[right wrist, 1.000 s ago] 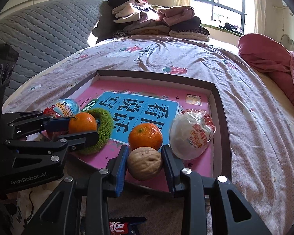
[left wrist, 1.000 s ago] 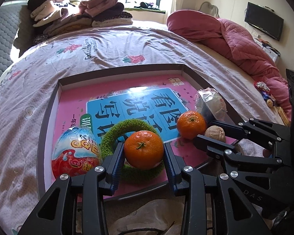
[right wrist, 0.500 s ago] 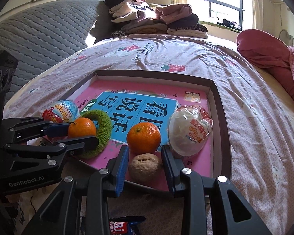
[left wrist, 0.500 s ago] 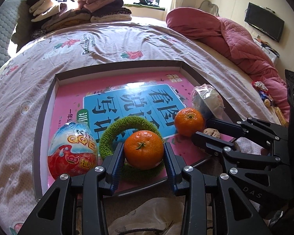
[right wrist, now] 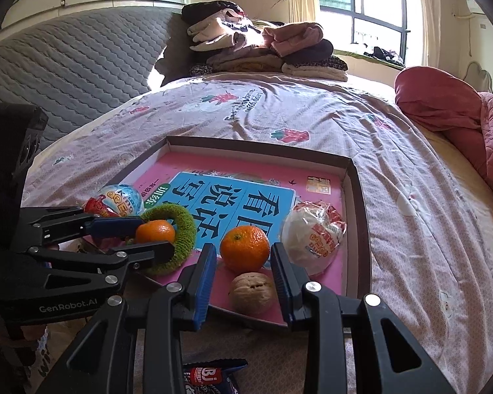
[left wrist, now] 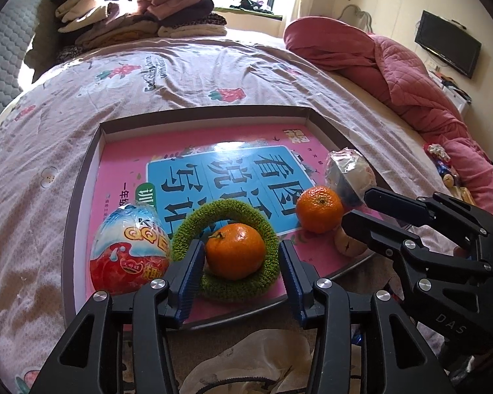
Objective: Organize objects
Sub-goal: 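Lower orange onto green ring and open left gripper while right gripper releases walnut in tray, then withdraw both open grippers back from the tray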
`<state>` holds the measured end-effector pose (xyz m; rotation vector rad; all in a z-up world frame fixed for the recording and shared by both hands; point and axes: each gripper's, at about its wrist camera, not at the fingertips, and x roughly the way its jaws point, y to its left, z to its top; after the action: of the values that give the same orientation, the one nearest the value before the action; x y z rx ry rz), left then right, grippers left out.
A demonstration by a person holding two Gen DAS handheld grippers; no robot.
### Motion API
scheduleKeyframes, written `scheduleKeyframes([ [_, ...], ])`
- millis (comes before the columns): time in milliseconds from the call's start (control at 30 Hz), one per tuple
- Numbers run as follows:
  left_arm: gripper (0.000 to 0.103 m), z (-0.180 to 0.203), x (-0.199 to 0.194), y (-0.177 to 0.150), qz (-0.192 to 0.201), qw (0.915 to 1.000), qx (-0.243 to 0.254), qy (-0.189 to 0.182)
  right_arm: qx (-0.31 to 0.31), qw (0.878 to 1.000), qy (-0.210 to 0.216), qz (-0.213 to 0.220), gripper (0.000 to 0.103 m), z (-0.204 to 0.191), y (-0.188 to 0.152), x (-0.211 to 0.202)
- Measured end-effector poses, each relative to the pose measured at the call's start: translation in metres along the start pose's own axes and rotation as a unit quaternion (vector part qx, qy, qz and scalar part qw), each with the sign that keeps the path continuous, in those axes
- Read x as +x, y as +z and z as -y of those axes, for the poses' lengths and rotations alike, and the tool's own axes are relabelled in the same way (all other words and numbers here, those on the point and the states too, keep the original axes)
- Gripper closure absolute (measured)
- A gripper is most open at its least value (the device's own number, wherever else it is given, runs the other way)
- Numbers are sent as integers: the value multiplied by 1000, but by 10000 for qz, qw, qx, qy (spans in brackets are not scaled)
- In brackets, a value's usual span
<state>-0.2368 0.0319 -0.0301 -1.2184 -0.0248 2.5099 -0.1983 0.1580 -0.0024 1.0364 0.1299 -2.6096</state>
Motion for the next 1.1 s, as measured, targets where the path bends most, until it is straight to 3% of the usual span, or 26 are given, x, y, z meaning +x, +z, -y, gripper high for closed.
scheduleKeyframes([
  [333,54,1,-14,4,149,9999,15,39,53,9998,-16,188,68,1,5,-13],
  [467,48,2,-27,7,278,9996,-15,-7,73,9995,16,297,68,2,9,-22],
  [833,44,4,-63,9,592,9982,-81,3,-22,9987,31,516,68,-6,13,-44],
  [933,36,5,-74,9,713,9974,-79,33,-89,9983,-13,579,68,-9,15,-50],
  [1100,35,8,-90,8,892,9959,-38,143,-99,9980,-19,624,61,-13,17,-56],
])
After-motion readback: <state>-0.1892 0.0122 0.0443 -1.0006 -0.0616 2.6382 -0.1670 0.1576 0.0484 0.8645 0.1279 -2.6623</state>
